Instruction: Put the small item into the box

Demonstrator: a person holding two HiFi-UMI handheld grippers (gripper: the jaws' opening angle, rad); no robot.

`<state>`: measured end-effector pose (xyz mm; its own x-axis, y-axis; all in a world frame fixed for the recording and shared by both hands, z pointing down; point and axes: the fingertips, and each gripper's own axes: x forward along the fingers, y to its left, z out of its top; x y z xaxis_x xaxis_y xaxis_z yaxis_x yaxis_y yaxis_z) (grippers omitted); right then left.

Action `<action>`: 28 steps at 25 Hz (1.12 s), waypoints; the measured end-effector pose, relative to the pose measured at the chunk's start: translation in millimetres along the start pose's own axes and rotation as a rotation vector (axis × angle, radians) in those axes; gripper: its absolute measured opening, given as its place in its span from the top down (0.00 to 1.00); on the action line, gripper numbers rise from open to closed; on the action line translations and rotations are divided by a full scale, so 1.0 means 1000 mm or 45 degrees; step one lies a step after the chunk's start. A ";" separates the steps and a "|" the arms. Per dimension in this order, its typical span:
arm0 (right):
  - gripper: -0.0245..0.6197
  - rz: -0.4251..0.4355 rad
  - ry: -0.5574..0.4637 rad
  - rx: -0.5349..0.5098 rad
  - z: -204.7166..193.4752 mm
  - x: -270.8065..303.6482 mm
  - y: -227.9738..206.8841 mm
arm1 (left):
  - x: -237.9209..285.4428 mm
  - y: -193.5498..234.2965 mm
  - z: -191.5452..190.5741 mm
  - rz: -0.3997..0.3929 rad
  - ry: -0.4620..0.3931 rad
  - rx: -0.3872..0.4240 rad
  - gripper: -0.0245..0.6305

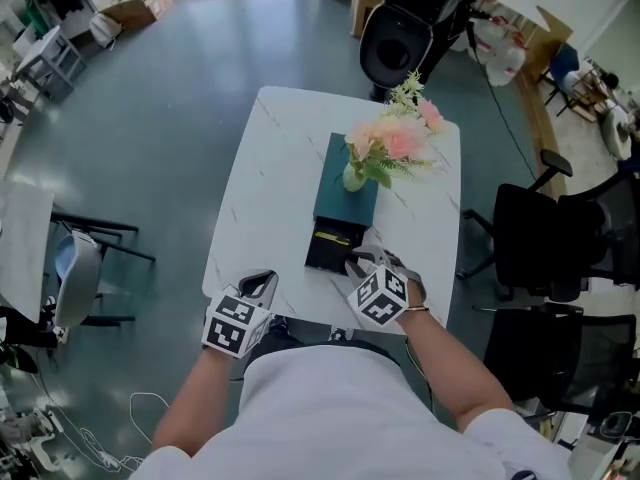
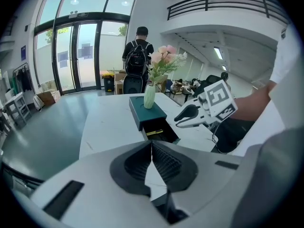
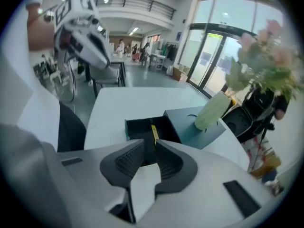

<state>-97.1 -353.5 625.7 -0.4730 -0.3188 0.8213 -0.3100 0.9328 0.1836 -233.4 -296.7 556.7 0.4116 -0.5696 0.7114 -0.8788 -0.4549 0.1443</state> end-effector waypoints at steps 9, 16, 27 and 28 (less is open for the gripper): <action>0.89 0.209 -0.394 0.534 -0.017 -0.072 0.043 | -0.013 -0.045 -0.005 0.038 -0.062 -0.039 0.94; 0.91 0.166 -0.513 0.643 -0.013 -0.095 0.051 | -0.017 -0.069 -0.016 -0.021 -0.039 0.003 0.94; 0.94 -0.052 -0.588 0.782 0.012 -0.120 0.114 | -0.078 -0.084 -0.043 -0.193 -0.121 0.128 0.94; 0.94 -0.063 -0.583 0.797 0.015 -0.121 0.125 | -0.087 -0.083 -0.052 -0.204 -0.122 0.131 0.94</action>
<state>-90.8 -200.3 541.4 -0.6979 -0.5224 0.4900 -0.6834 0.6905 -0.2372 -208.6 -173.7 518.3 0.5697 -0.5443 0.6158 -0.7729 -0.6095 0.1763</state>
